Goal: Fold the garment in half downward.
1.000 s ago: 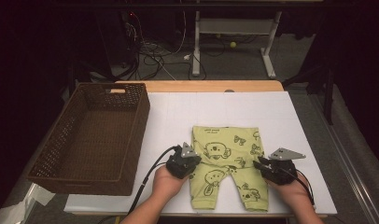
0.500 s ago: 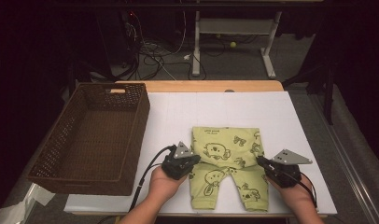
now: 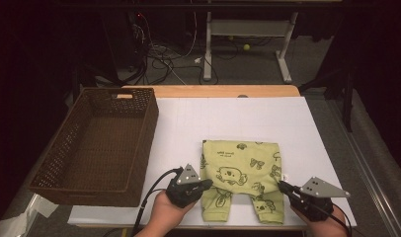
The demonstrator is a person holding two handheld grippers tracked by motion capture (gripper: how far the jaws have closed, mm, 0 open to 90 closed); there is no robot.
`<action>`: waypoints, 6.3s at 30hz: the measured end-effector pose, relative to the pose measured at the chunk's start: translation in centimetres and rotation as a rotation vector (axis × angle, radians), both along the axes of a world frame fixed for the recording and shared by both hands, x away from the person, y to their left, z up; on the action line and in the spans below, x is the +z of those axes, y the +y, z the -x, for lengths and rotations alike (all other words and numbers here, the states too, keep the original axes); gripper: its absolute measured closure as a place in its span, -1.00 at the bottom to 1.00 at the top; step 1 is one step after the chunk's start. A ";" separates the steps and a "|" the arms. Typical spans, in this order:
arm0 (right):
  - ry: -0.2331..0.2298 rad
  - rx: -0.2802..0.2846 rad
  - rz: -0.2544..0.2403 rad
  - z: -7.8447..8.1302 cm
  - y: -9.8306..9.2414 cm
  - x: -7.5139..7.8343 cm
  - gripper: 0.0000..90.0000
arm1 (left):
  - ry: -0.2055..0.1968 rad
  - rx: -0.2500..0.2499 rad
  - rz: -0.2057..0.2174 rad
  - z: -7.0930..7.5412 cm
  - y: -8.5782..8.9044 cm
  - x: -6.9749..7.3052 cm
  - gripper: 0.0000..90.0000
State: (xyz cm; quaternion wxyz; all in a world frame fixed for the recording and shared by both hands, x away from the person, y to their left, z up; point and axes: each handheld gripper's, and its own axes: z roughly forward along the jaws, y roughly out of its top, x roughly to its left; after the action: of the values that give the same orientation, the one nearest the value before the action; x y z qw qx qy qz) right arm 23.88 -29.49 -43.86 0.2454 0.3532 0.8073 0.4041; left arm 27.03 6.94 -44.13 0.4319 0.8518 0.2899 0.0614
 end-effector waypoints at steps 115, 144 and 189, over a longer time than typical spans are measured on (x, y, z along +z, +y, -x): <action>-0.001 -0.172 -0.121 -3.6 -1.4 -1.4 -0.99 | 0.077 0.133 0.034 -7.2 1.0 -1.8 -1.00; -0.015 0.109 -0.097 -0.3 8.8 -1.3 -0.99 | 0.084 0.151 0.078 -7.9 1.0 -1.9 -1.00; 0.026 0.206 -0.101 1.1 12.4 -2.1 -0.99 | 0.157 0.276 0.033 -16.0 -0.8 -0.8 -0.48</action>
State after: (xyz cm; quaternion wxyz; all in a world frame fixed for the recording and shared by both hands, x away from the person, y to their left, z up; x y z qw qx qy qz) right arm 22.81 -17.04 -45.98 0.1738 0.2854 0.8212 0.4626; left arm 43.07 6.19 -44.94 0.4096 0.7989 0.4378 0.0485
